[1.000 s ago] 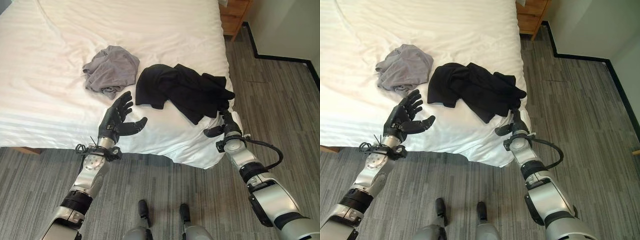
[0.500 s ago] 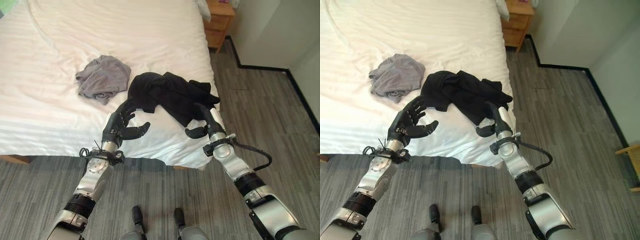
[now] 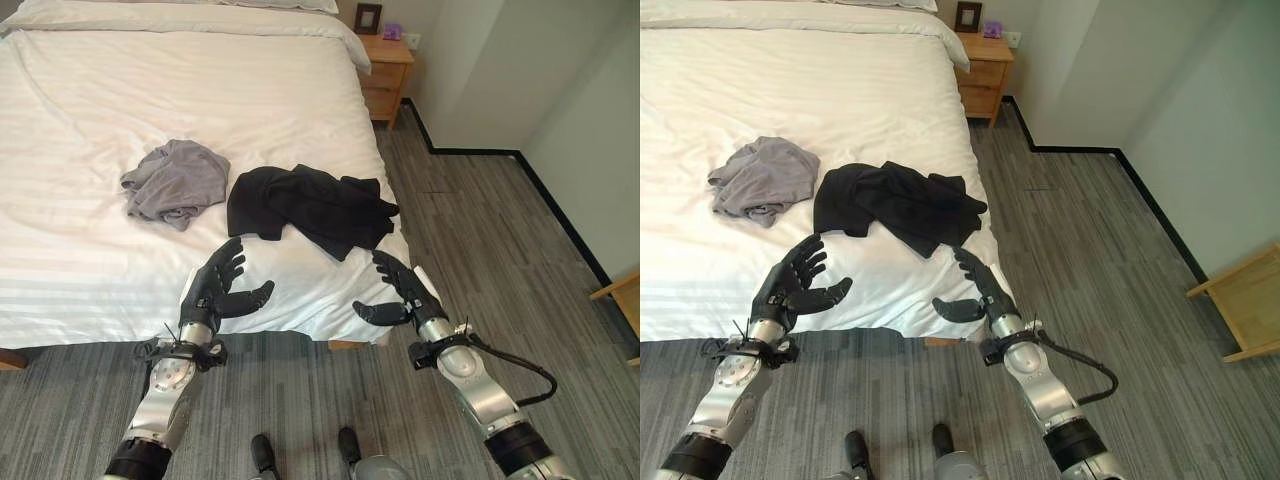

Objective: Pick up bed clothes into laundry basket.

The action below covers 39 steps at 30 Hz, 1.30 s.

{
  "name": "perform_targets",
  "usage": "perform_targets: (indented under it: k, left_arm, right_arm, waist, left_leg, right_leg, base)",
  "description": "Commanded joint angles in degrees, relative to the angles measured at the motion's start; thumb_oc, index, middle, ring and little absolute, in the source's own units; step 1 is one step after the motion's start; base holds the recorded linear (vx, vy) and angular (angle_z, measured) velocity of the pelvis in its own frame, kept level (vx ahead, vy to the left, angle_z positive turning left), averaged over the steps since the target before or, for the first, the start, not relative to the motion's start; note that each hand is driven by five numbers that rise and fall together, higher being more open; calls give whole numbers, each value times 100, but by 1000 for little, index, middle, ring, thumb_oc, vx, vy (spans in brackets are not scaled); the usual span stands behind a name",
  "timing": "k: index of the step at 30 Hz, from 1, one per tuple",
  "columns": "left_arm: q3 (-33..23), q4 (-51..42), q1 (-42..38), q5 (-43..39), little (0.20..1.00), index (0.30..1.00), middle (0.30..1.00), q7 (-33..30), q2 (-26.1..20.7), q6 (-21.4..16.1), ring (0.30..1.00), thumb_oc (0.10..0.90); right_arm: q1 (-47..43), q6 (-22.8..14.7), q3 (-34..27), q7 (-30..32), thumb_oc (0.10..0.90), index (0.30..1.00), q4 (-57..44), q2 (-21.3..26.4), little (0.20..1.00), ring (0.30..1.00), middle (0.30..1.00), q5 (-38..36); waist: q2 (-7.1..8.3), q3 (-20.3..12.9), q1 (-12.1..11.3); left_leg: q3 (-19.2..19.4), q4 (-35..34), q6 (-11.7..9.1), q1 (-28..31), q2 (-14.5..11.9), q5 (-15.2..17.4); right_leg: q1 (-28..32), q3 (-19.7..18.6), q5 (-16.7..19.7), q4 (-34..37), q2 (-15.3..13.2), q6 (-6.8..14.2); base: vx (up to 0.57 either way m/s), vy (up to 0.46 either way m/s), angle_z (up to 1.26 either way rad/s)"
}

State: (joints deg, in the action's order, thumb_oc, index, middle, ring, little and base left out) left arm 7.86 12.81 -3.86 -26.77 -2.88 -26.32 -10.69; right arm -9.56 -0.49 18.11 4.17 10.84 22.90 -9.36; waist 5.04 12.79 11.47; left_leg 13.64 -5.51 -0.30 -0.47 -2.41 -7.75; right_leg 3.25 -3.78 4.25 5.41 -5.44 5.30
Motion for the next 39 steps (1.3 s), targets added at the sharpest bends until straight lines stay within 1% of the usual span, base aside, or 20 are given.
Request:
perform_targets:
  k: [1, 7, 8, 13, 14, 16, 17, 18, 21, 23, 24, 26, 28, 29, 30, 33, 34, 36, 37, 39]
  left_arm:
    - [-173, -703, -106, 202, 900, 900, 900, 143, -199, -468, 900, 800]
    - [-343, -824, 114, 222, 900, 900, 900, 137, -170, -514, 900, 800]
    - [114, 5503, 174, 1179, 900, 900, 900, 1, 1592, 282, 900, 800]
    - [43, 5083, 184, 1161, 900, 900, 900, -222, 1450, 143, 900, 800]
    - [26, 4884, 160, 1029, 900, 900, 900, -236, 1451, 88, 900, 800]
    - [-66, 4404, 190, 533, 900, 900, 900, -196, 1444, -15, 900, 800]
    - [-57, 4085, 216, 456, 900, 900, 900, -188, 1414, -93, 900, 800]
    - [-28, 3769, 197, 470, 900, 900, 900, -234, 1387, -126, 900, 800]
    - [56, 3075, 196, 362, 900, 900, 900, -330, 1320, -229, 900, 800]
    - [177, 2101, 52, 535, 900, 900, 900, -529, 1080, -349, 900, 800]
    - [177, 2092, 56, 537, 900, 900, 900, -532, 1079, -343, 900, 800]
    - [156, 911, -159, 707, 900, 900, 900, -696, 618, -485, 900, 800]
    - [106, 629, -251, 762, 900, 900, 900, -759, 475, -511, 900, 800]
    - [88, 169, -547, 1039, 900, 900, 900, -915, 197, -551, 900, 800]
    - [91, -5, -692, 1165, 900, 900, 900, -1000, 112, -549, 900, 800]
    - [159, -355, -999, 1232, 900, 900, 900, -1053, 35, -557, 900, 800]
    - [159, -355, -999, 1232, 900, 900, 900, -1053, 35, -557, 900, 800]
    - [290, -520, -1171, 1165, 900, 900, 900, -1051, 35, -582, 900, 800]
    - [392, -636, -1269, 1241, 900, 900, 900, -1052, 59, -540, 900, 800]
    - [433, -610, -1430, 1307, 900, 900, 900, -1101, -10, -546, 900, 800]
  right_arm:
    - [-392, -809, -304, -33, 800, 900, -306, -170, 900, 900, 900, -128]
    - [-148, -821, -420, -45, 800, 900, -158, -198, 900, 900, 900, -112]
    - [503, -391, -128, 416, 800, 900, 4749, -1182, 900, 900, 900, 385]
    - [416, -439, -49, 450, 800, 900, 4104, -1016, 900, 900, 900, 582]
    - [351, -491, 18, 473, 800, 900, 3879, -955, 900, 900, 900, 661]
    - [267, -569, 78, 481, 800, 900, 3193, -752, 900, 900, 900, 755]
    - [241, -588, 114, 499, 800, 900, 2902, -676, 900, 900, 900, 818]
    - [155, -642, 188, 505, 800, 900, 2584, -588, 900, 900, 900, 964]
    - [-66, -731, 307, 525, 800, 900, 1898, -379, 900, 900, 900, 1170]
    - [-430, -797, 392, 559, 800, 900, 1231, -167, 900, 900, 900, 1308]
    - [-428, -793, 391, 558, 800, 900, 1226, -167, 900, 900, 900, 1308]
    - [-664, -836, 345, 634, 800, 900, 598, 35, 900, 900, 900, 1348]
    - [-746, -837, 298, 682, 800, 900, 394, 111, 900, 900, 900, 1406]
    - [-937, -849, 248, 760, 800, 900, 138, 178, 900, 900, 900, 1470]
    - [-1010, -849, 193, 796, 800, 900, 16, 177, 900, 900, 900, 1478]
    - [-1214, -798, 162, 841, 800, 900, -164, 129, 900, 900, 900, 1401]
    - [-1215, -798, 162, 841, 800, 900, -163, 129, 900, 900, 900, 1401]
    - [-1373, -770, 174, 878, 800, 900, -239, 131, 900, 900, 900, 1390]
    - [-1499, -726, 188, 922, 800, 900, -232, 175, 900, 900, 900, 1522]
    - [-1663, -728, 202, 997, 800, 900, -68, 223, 900, 900, 900, 1574]
  waist:
    - [-63, -662, -81]
    - [-74, -690, -84]
    - [-287, -491, -503]
    - [-267, -581, -558]
    - [-258, -588, -588]
    - [-261, -632, -613]
    - [-268, -659, -615]
    - [-268, -658, -622]
    - [-253, -690, -632]
    - [-205, -724, -657]
    - [-203, -721, -654]
    - [-157, -761, -675]
    - [-141, -760, -676]
    - [-120, -730, -679]
    - [-111, -689, -686]
    - [-54, -521, -683]
    - [-53, -522, -684]
    - [-53, -434, -632]
    - [-68, -385, -592]
    - [-40, -388, -594]
  left_leg:
    - [168, 51, -160, 701, 43, 952]
    - [138, 51, -138, 728, 82, 963]
    - [1338, 51, -302, 227, -441, 488]
    - [1342, 51, -365, 404, -468, 566]
    - [1411, 51, -326, 371, -511, 446]
    - [1414, 51, -336, 409, -525, 439]
    - [1335, 51, -383, 481, -498, 558]
    - [1420, 51, -350, 439, -542, 439]
    - [1436, 51, -358, 463, -571, 447]
    - [1448, 51, -348, 507, -564, 480]
    - [1445, 51, -347, 510, -563, 480]
    - [1428, 51, -337, 523, -549, 525]
    - [1414, 51, -322, 532, -535, 546]
    - [1379, 51, -249, 534, -483, 614]
    - [1364, 51, -212, 543, -457, 652]
    - [1303, 51, -110, 636, -368, 741]
    - [1304, 51, -110, 636, -366, 741]
    - [1226, 51, -39, 696, -349, 790]
    - [1111, 51, 18, 754, -352, 850]
    - [945, 51, 22, 767, -311, 934]
  right_leg:
    - [-788, -280, 825, -41, -244, 510]
    - [-747, -255, 832, -41, -282, 517]
    - [47, 1003, -300, -41, -103, 98]
    - [227, 1121, -372, -41, -181, 166]
    - [175, 1160, -275, -41, -158, 117]
    - [185, 1189, -254, -41, -168, 124]
    - [265, 1200, -330, -41, -203, 180]
    - [214, 1236, -232, -41, -183, 137]
    - [241, 1313, -214, -41, -201, 152]
    - [321, 1393, -185, -41, -240, 168]
    - [326, 1396, -186, -41, -241, 169]
    - [403, 1523, -142, -41, -299, 210]
    - [419, 1559, -131, -63, -321, 228]
    - [308, 1565, -132, -368, -376, 265]
    - [184, 1578, -161, -651, -420, 301]
    - [-217, 1590, 141, -1698, -585, 519]
    - [-220, 1589, 138, -1701, -587, 520]
    - [-579, 1516, 387, -2510, -603, 627]
    - [-860, 1371, 329, -2989, -501, 632]
    - [-949, 1251, 76, -2871, -354, 464]
  base:
    - [-34, 33, -2]
    - [-10, 9, -1]
    - [0, 0, 0]
    - [-8, -28, -12]
    - [-75, -62, 51]
    - [13, -13, 42]
    - [23, 9, 22]
    - [22, 20, 13]
    - [-8, 6, -2]
    - [37, 32, -1]
    - [27, 20, 18]
    - [48, 64, 21]
    - [23, 78, 33]
    - [-6, 107, 35]
    - [-10, 144, 9]
    - [-6, 96, 12]
    - [23, 83, 11]
    - [72, 97, 11]
    - [137, 101, 35]
    - [170, 33, 59]
